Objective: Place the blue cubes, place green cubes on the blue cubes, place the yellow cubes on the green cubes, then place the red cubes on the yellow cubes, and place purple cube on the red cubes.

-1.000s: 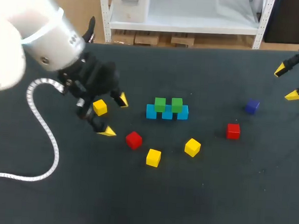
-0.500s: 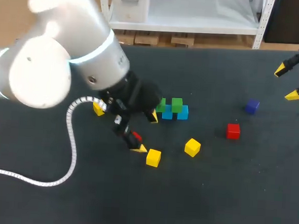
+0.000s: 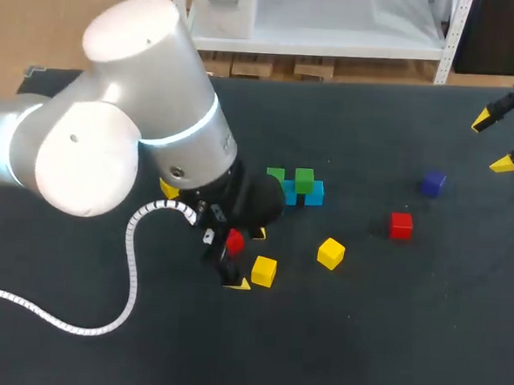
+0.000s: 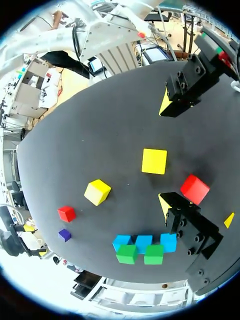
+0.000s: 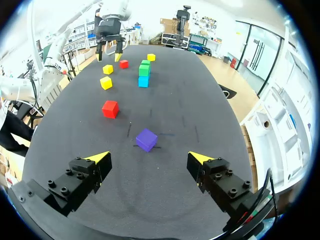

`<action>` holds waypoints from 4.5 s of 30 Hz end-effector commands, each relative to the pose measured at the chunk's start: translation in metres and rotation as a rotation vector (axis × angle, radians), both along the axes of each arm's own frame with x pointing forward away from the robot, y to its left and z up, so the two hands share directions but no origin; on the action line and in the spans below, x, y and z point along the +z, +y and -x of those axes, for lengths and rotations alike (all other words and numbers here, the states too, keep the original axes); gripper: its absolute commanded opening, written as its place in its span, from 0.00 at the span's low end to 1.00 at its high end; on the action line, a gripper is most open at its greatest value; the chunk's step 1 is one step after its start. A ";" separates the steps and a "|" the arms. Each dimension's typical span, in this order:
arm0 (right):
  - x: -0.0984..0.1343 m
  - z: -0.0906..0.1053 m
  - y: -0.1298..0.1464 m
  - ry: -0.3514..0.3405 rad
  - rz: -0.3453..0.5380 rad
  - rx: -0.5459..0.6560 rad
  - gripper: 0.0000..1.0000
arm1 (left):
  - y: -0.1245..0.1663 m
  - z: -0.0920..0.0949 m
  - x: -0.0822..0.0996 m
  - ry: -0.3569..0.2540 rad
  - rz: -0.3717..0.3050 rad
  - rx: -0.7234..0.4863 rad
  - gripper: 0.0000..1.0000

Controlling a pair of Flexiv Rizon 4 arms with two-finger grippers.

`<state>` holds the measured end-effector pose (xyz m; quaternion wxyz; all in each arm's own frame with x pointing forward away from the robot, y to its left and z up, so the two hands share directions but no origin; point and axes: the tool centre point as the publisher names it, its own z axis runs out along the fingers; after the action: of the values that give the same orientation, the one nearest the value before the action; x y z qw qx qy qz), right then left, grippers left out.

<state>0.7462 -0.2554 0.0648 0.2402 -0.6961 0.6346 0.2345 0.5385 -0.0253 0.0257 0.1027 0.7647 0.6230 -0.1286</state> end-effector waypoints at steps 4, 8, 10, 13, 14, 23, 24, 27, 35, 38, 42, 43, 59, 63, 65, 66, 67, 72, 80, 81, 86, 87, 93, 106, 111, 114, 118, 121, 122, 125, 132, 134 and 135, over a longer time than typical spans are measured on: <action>0.000 0.000 0.000 -0.001 -0.002 0.001 1.00 | -0.011 -0.003 -0.012 -0.008 0.012 -0.008 1.00; 0.000 0.000 0.000 -0.001 -0.002 0.001 1.00 | -0.014 -0.004 -0.019 -0.009 0.007 -0.016 1.00; 0.000 0.000 0.000 -0.001 -0.002 0.001 1.00 | -0.015 -0.005 -0.020 -0.011 0.006 -0.017 1.00; 0.000 0.000 0.000 -0.001 -0.002 0.001 1.00 | -0.015 -0.006 -0.025 -0.012 -0.003 -0.015 1.00; 0.000 0.000 0.000 -0.001 -0.002 0.001 1.00 | -0.015 -0.007 -0.025 -0.013 -0.011 -0.015 0.91; 0.000 0.000 0.000 -0.001 -0.002 0.001 1.00 | -0.015 -0.011 -0.030 -0.014 -0.030 0.012 0.08; 0.000 0.000 0.000 -0.001 -0.002 0.001 1.00 | -0.015 -0.012 -0.030 -0.014 -0.030 0.017 0.00; 0.000 0.000 0.000 -0.001 -0.002 0.001 1.00 | -0.015 -0.013 -0.027 -0.019 -0.031 0.025 0.00; 0.000 0.000 0.000 -0.001 -0.002 0.001 1.00 | -0.008 -0.024 -0.003 -0.053 -0.039 0.082 0.00; 0.000 0.000 0.000 -0.001 -0.002 0.001 1.00 | -0.004 -0.035 0.012 -0.066 -0.041 0.132 0.00; 0.000 0.000 0.000 -0.001 -0.002 0.001 1.00 | 0.001 -0.049 0.034 -0.091 -0.021 0.185 0.00; 0.000 0.000 0.000 -0.001 -0.002 0.001 1.00 | 0.002 -0.052 0.039 -0.095 -0.011 0.196 0.00; 0.000 0.000 0.000 -0.001 -0.002 0.001 1.00 | -0.007 -0.107 0.073 -0.115 0.000 0.175 0.00; 0.000 0.000 0.000 -0.001 -0.002 0.001 1.00 | -0.011 -0.121 0.074 -0.110 0.011 0.178 0.00; 0.000 0.000 0.000 -0.001 -0.002 0.001 1.00 | -0.014 -0.126 0.073 -0.105 0.005 0.175 0.00; 0.000 0.000 0.000 -0.001 -0.002 0.001 1.00 | -0.015 -0.128 0.072 -0.099 0.000 0.172 0.00; 0.000 0.000 0.000 -0.001 -0.002 0.001 1.00 | -0.017 -0.130 0.071 -0.098 -0.007 0.163 0.00; 0.000 0.000 0.000 -0.001 -0.002 0.001 1.00 | -0.025 -0.138 0.066 -0.078 -0.006 0.150 0.00; 0.000 0.000 0.000 -0.001 -0.002 0.001 1.00 | -0.039 -0.150 0.063 -0.075 -0.007 0.133 0.00; 0.000 0.000 0.000 -0.001 -0.002 0.001 1.00 | -0.041 -0.151 0.062 -0.069 -0.007 0.138 0.00; 0.000 0.000 0.000 -0.001 -0.002 0.001 1.00 | -0.048 -0.152 0.059 -0.044 0.022 0.156 0.00; 0.000 0.000 0.000 -0.001 -0.002 0.001 1.00 | -0.050 -0.152 0.058 -0.043 0.021 0.158 0.00; 0.000 0.000 0.000 -0.001 -0.002 0.001 1.00 | -0.052 -0.151 0.054 -0.033 0.039 0.183 0.00; 0.000 0.000 0.000 -0.001 -0.002 0.001 1.00 | -0.052 -0.154 0.047 -0.050 -0.003 0.195 0.00; 0.000 0.000 0.000 -0.001 -0.002 0.001 1.00 | -0.054 -0.156 0.045 -0.040 0.006 0.196 0.00; 0.000 0.000 0.000 -0.001 -0.002 0.001 1.00 | -0.055 -0.157 0.044 -0.037 0.009 0.201 0.00; 0.000 0.000 0.000 -0.001 -0.002 0.001 1.00 | -0.054 -0.158 0.042 -0.034 0.004 0.209 0.00; 0.000 0.000 0.000 -0.001 -0.002 0.001 1.00 | -0.053 -0.160 0.040 -0.033 -0.001 0.213 0.00; 0.000 0.000 0.000 -0.001 -0.002 0.001 1.00 | -0.052 -0.160 0.040 -0.032 -0.002 0.214 0.00; 0.000 0.000 0.000 -0.001 -0.002 0.001 1.00 | -0.051 -0.161 0.039 -0.035 -0.010 0.215 0.00; 0.000 0.000 0.000 -0.001 -0.002 0.001 1.00 | -0.052 -0.164 0.037 -0.030 -0.019 0.216 0.00; 0.000 0.000 0.000 -0.001 -0.002 0.001 1.00 | -0.052 -0.164 0.037 -0.028 -0.020 0.216 0.00; 0.000 0.000 0.000 -0.001 -0.002 0.001 1.00 | -0.052 -0.164 0.037 -0.028 -0.021 0.216 0.00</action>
<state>0.7462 -0.2554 0.0648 0.2402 -0.6961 0.6346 0.2346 0.6983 -0.0750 0.0624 0.1215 0.6947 0.7020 -0.0989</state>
